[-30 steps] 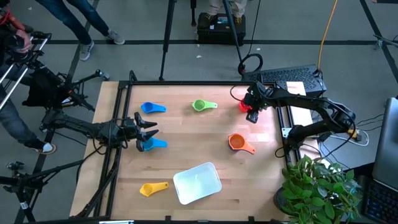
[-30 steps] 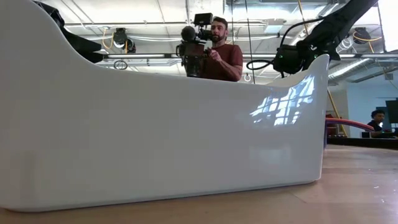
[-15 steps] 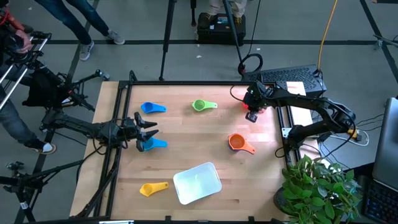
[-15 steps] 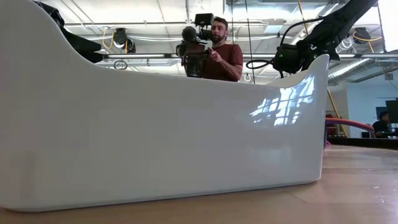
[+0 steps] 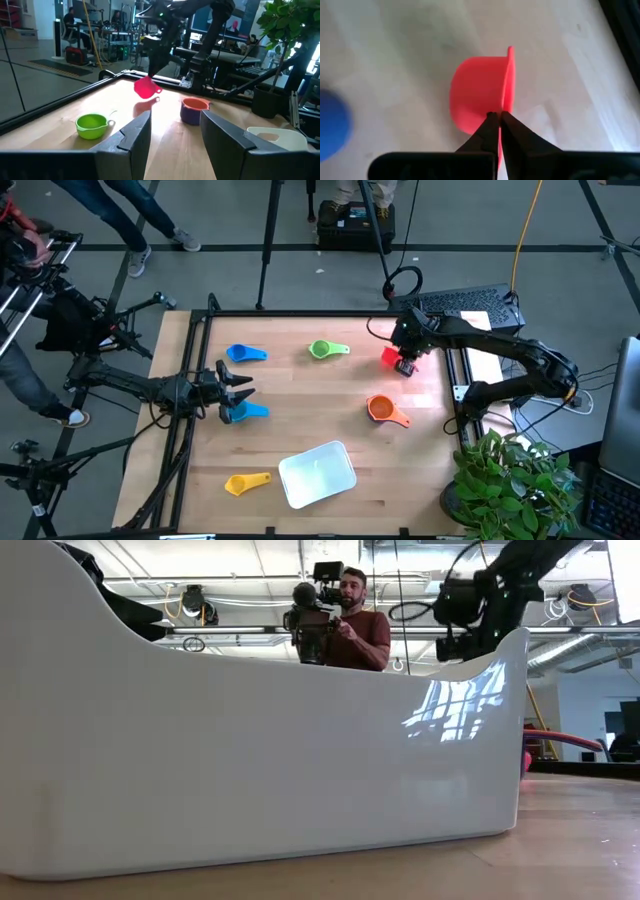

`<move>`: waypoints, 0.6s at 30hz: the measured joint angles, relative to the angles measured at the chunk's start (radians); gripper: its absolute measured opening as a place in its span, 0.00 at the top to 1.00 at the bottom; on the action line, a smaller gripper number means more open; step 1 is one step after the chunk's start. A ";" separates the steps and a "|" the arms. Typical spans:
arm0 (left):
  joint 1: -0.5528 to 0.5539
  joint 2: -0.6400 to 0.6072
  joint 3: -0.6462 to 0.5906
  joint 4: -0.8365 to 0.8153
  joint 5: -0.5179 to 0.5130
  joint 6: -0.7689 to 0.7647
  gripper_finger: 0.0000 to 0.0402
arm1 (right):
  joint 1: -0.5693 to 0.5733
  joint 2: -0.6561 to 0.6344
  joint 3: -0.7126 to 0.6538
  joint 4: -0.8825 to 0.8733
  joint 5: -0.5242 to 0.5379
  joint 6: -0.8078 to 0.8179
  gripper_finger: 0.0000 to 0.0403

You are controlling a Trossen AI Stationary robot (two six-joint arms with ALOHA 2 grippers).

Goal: Nest measuring cups in basket
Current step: Stack the red measuring cup on the orange measuring cup

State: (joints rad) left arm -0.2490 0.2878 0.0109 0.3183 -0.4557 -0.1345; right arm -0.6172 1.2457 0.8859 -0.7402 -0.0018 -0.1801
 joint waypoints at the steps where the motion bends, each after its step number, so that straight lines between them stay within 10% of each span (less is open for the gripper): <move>1: 0.000 0.000 0.000 0.000 0.000 0.000 0.57 | 0.022 -0.014 0.012 -0.023 0.000 0.018 1.00; 18: 0.000 0.000 0.000 0.000 -0.018 0.009 0.57 | 0.214 0.002 -0.004 -0.017 0.190 0.101 1.00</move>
State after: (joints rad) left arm -0.2489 0.2876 0.0109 0.3188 -0.4741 -0.1254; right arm -0.4035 1.2479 0.8820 -0.7568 0.1880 -0.0794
